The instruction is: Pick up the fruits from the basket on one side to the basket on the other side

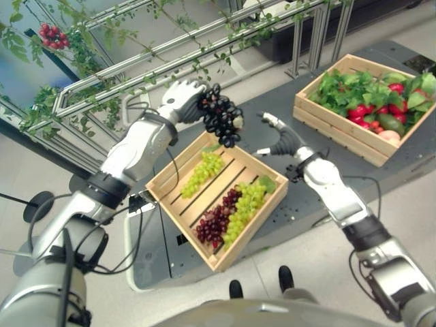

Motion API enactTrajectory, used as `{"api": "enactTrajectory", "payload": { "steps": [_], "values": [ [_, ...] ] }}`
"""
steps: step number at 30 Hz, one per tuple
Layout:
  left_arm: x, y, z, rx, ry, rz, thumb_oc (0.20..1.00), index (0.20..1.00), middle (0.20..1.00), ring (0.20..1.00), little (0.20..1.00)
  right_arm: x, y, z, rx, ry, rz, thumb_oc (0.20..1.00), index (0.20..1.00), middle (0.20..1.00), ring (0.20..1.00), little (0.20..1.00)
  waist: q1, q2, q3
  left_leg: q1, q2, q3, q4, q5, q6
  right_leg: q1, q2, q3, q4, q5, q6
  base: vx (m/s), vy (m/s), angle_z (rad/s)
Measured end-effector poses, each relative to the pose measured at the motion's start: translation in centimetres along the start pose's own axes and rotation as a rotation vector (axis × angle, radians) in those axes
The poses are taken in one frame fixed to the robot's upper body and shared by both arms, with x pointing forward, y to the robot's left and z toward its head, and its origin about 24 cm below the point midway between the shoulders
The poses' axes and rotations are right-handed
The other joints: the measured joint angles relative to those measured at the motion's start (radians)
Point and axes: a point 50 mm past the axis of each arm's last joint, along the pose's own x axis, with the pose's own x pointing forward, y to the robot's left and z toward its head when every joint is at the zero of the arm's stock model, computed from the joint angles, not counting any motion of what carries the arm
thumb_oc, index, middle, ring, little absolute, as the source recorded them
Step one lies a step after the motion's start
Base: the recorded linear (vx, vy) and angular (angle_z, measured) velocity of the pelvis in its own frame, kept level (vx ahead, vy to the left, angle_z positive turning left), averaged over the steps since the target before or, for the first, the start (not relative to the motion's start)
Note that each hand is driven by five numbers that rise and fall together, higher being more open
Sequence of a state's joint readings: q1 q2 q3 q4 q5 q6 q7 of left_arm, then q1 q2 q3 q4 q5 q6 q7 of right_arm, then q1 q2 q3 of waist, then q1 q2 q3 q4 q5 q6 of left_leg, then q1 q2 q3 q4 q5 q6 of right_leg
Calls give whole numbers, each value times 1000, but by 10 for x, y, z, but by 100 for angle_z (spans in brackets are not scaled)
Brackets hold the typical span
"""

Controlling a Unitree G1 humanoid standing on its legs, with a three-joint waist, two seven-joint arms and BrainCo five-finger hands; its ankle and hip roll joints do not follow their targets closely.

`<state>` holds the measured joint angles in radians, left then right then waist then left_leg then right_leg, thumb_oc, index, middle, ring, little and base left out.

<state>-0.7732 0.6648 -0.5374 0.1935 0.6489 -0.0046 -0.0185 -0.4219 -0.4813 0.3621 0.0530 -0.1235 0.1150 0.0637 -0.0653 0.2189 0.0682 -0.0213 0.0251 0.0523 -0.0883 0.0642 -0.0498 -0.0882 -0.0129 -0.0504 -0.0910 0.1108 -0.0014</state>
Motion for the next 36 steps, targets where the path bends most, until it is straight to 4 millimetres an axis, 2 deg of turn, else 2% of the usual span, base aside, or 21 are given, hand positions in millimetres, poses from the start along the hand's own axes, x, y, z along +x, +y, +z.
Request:
{"api": "enactTrajectory", "payload": {
  "steps": [25,30,36],
  "values": [
    [1,-8,16,-39,-61,-8,200,200,200,200,200,1,0,6,145,-42,-34,1000,1000,1000,1000,1000,6,1,-1,0,5,2,0,-1,-1,-1,6,5,0,0,-2,0,0,0],
    [1,-17,25,-52,-99,-36,200,200,200,200,200,4,2,10,216,-62,-30,1000,1000,1000,1000,1000,12,1,-1,0,6,2,0,-1,-1,-1,6,7,0,0,-2,0,0,0],
    [-1,-18,25,-52,-106,-41,200,200,200,200,200,9,4,19,221,-90,-19,1000,1000,1000,1000,1000,25,2,-1,1,6,3,0,-1,-1,-2,7,9,0,1,-2,0,0,0]
  ]
}}
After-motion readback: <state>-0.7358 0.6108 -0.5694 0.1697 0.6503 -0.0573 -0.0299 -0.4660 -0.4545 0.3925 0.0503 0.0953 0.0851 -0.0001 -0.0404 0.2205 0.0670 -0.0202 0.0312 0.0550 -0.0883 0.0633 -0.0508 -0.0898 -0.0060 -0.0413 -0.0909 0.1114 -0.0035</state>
